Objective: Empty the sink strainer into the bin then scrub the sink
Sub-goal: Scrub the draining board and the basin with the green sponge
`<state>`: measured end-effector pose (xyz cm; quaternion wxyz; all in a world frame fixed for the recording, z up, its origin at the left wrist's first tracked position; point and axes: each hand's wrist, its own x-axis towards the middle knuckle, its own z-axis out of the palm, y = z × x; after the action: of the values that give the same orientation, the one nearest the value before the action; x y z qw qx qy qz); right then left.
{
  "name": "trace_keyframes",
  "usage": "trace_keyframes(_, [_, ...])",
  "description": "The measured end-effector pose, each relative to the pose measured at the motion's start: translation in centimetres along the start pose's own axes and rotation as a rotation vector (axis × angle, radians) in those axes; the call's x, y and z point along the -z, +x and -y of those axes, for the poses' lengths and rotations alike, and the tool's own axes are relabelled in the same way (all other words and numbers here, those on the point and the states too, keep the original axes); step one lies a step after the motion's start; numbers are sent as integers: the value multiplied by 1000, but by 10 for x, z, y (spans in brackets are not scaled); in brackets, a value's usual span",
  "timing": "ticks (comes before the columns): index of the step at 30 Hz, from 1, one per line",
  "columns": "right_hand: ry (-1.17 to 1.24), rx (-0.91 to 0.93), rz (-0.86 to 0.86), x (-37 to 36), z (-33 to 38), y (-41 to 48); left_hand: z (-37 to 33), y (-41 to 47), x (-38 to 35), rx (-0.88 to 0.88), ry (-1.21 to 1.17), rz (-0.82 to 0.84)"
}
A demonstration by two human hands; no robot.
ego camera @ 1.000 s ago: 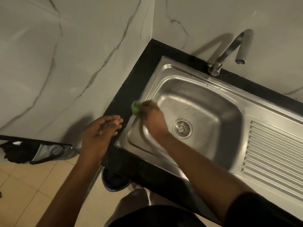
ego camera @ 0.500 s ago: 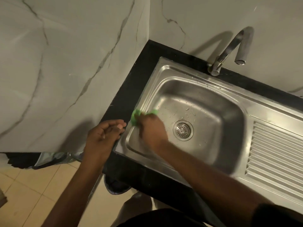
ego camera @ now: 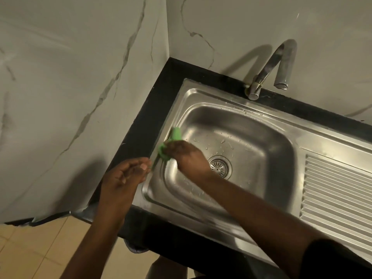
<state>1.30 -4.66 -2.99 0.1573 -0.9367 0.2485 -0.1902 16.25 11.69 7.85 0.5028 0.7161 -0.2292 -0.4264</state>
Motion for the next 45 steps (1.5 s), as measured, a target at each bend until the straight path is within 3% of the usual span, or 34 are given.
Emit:
trace_keyframes(10, [-197, -378, -18, 42, -91, 113, 13, 14, -10, 51, 10, 6])
trace_keyframes(18, [-66, -616, -179, 26, -60, 136, 28, 9, -18, 48, -46, 17])
trace_keyframes(22, [44, -519, -111, 17, -21, 95, 38, 5, -25, 53, -39, 67])
trace_keyframes(27, [13, -113, 128, 0, 22, 20, 39, 9, -33, 51, -18, 39])
trace_keyframes(30, [-116, 27, 184, 3, 6, 27, 39, 9, -32, 21, 0, 40])
trace_keyframes(32, [-213, -24, 160, 11, -18, 52, 39, 8, -29, 25, -14, 45])
trace_keyframes(37, [-360, -421, 123, 41, -96, 129, 48, 2, -23, 36, -39, 34])
trace_keyframes(45, [-410, -329, 273, 24, -105, 108, 50, -1, -33, 75, 28, 75])
